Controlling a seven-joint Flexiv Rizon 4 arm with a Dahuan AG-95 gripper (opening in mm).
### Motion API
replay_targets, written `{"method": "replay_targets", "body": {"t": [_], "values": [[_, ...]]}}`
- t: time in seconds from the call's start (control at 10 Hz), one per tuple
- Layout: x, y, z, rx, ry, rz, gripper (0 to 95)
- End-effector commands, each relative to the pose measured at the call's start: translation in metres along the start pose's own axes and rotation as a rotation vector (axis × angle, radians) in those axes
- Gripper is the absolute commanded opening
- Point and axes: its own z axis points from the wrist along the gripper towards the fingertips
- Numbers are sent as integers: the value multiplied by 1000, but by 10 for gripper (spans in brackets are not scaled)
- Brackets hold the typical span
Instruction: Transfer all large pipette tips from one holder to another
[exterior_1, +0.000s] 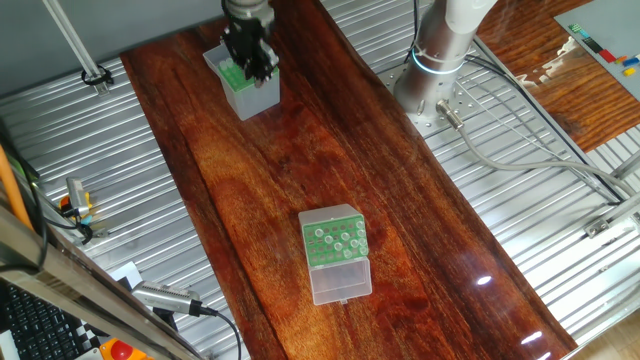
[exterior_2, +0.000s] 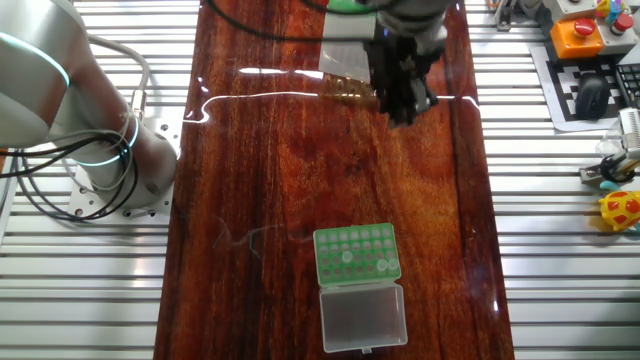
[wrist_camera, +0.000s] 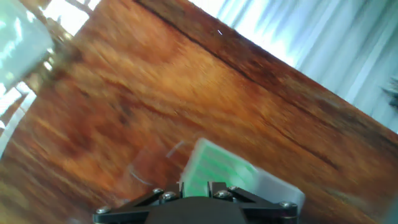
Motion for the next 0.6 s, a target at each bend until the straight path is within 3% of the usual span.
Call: {"method": "replay_targets", "body": {"t": [0.1,0.2,0.3,0.5,0.6], "values": [[-4,10,2,-70,-22,-225,190],[-21,33,9,-91,-36,-201,190],[-44,65,16,-93,-41,-169,380],[-75,122,27,-88,-43,-101,380],[-79,130,29,-84,-51,-88,380]]}}
